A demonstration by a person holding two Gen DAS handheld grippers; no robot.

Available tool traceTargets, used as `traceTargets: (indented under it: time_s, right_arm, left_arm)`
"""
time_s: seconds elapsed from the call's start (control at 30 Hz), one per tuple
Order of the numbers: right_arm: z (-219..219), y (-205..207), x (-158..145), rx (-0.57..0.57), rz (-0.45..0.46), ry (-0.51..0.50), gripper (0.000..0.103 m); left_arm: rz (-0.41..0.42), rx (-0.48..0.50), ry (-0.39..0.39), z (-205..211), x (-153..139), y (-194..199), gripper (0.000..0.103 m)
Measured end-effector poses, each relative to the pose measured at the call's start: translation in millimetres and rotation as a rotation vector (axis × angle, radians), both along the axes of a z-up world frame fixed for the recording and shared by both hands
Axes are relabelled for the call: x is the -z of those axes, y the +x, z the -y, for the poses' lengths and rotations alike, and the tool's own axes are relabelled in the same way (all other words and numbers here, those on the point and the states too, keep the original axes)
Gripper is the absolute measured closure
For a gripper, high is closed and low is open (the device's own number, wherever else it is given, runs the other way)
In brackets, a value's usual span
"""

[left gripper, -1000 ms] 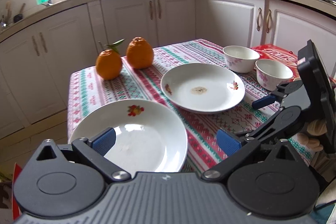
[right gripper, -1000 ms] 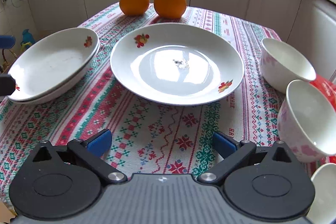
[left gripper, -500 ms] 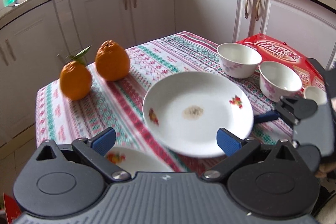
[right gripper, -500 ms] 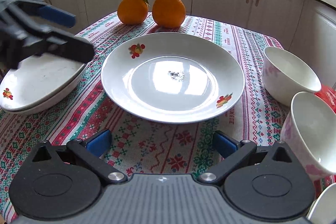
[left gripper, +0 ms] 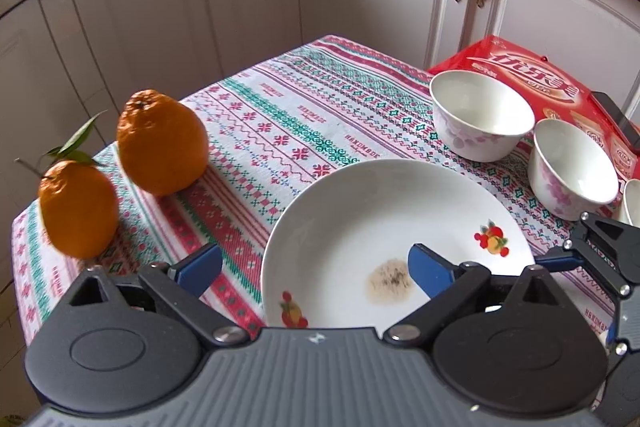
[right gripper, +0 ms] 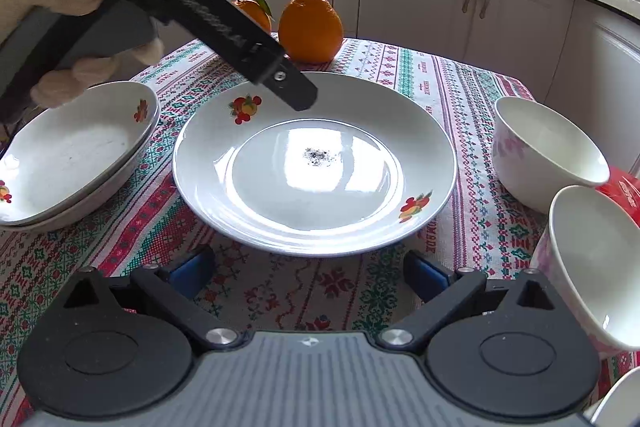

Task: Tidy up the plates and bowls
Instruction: 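Move the left gripper to the rim of a stained white floral plate and grasp, then lift the plate with the left gripper and carry it toward the plate stack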

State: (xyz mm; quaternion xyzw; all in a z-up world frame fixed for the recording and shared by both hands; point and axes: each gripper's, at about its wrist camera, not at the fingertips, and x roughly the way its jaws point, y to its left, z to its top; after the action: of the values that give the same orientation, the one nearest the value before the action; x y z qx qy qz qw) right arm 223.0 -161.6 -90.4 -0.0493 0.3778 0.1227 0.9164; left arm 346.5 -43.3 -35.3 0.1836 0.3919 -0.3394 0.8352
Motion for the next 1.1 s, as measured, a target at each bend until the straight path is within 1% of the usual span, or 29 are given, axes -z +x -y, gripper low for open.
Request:
traceTargets:
  time_s: [0.07,0.13,0.2,0.3,0.33,0.5,0.57,0.63,0.73,0.97,1.1]
  right_arm:
    - [1,-3,-1,-0.003,0.008,0.002,0.006]
    - [3,-1,-1,-0.002,0.013,0.004,0.010]
    - [4,1,-2,-0.001,0.013,0.004,0.011]
    - [4,3,-1,-0.007,0.016,0.003,0.015]
    - [4,4,-1,-0.009,0.018,0.004,0.017]
    - [4,4,-1,-0.019,0.020,0.008,0.018]
    - [4,4,-1,-0.021,0.022,0.008,0.018]
    - [5,3,-1,-0.024,0.024,0.010,0.018]
    - [6,3,0,-0.027,0.027,0.012,0.018]
    - [6,3,0,-0.031,0.032,0.016,0.017]
    - [7,4,1,-0.035,0.036,0.017,0.016]
  left_arm:
    - [-0.029,0.006,0.006,3,4,8,0.009]
    - [-0.061,0.011,0.014,5,9,16,0.019]
    - [-0.077,0.016,0.022,8,12,21,0.022]
    - [-0.098,0.038,0.030,11,16,27,0.023]
    - [-0.105,0.046,0.037,13,17,29,0.026]
    - [-0.139,0.077,0.059,19,20,41,0.033]
    - [-0.164,0.097,0.061,21,20,46,0.034]
    - [-0.195,0.116,0.067,24,22,50,0.038]
    - [-0.215,0.142,0.087,28,24,53,0.041]
    - [-0.252,0.181,0.111,33,25,60,0.041]
    - [-0.261,0.188,0.119,35,26,62,0.041]
